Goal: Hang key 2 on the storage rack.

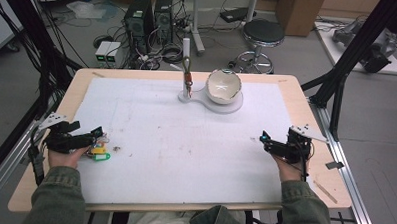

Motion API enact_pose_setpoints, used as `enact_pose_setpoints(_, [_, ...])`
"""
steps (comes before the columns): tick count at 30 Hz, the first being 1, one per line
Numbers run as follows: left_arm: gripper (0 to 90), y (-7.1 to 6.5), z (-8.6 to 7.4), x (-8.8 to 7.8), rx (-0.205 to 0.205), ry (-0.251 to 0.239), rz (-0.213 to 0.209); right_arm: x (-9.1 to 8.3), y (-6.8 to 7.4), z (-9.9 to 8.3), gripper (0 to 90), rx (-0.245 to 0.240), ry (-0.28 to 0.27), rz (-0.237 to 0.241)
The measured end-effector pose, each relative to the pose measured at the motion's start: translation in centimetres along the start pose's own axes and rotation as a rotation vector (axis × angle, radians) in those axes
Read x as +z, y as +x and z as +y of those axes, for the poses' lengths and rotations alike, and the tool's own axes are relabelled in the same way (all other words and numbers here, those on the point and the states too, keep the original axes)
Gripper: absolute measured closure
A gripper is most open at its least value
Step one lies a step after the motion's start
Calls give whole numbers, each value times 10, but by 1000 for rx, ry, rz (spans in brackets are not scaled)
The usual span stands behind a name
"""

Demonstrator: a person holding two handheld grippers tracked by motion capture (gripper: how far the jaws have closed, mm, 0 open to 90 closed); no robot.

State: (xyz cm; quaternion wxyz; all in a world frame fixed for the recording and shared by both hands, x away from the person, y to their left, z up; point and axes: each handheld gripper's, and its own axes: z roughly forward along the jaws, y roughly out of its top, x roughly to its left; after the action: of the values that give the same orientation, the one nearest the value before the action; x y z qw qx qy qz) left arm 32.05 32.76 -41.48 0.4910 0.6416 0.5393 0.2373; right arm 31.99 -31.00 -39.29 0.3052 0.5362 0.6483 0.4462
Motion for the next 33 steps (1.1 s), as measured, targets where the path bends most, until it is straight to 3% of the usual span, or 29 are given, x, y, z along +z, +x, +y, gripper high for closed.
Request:
enact_pose_setpoints(12, [21,2,-1,4,-10,48,25,2,2,-1,8,-6,19,13])
enact_pose_setpoints(33, [21,5,-6,14,-36,219,81,6,2,-2,9,-16,46,44])
